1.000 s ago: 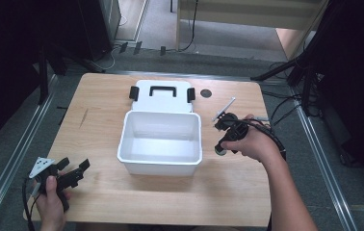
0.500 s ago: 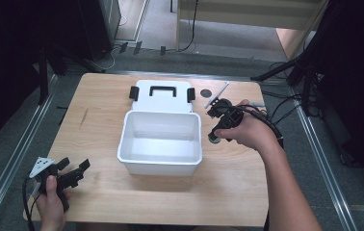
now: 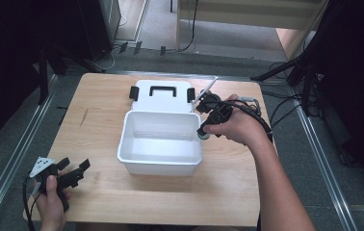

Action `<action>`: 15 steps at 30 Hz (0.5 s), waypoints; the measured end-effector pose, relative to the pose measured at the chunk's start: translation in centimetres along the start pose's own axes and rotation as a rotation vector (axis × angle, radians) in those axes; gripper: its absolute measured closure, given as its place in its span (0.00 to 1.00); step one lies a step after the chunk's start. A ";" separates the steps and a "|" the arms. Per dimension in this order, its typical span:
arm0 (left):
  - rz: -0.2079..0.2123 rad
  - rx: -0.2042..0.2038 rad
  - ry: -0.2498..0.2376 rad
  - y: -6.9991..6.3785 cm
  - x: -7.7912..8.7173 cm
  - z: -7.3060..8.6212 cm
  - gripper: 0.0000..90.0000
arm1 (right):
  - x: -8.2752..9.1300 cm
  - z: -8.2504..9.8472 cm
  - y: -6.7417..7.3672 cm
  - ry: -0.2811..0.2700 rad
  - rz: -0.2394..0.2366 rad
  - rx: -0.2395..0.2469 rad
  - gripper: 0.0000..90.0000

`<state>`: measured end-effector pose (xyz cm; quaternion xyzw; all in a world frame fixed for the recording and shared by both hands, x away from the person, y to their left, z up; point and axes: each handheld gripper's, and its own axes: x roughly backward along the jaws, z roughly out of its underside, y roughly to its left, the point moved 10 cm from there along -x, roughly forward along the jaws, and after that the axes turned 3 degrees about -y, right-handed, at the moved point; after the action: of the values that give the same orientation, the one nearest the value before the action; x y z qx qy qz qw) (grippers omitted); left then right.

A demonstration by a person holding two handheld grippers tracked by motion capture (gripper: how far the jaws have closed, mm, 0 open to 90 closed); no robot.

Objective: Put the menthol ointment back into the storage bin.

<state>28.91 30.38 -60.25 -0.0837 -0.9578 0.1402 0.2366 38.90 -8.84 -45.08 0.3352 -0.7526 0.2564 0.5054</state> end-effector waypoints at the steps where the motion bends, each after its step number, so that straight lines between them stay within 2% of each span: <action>1: 0.000 0.000 0.000 0.0 0.0 0.0 0.16 | 0.0 -0.1 0.1 0.000 -0.002 -0.004 0.57; 15: 0.001 0.000 0.000 0.0 0.0 0.0 0.16 | -0.6 -1.8 1.6 -0.016 -0.015 0.045 0.57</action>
<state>28.91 30.38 -60.25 -0.0841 -0.9577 0.1405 0.2367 38.88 -6.36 -45.05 0.3543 -0.7482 0.2664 0.4937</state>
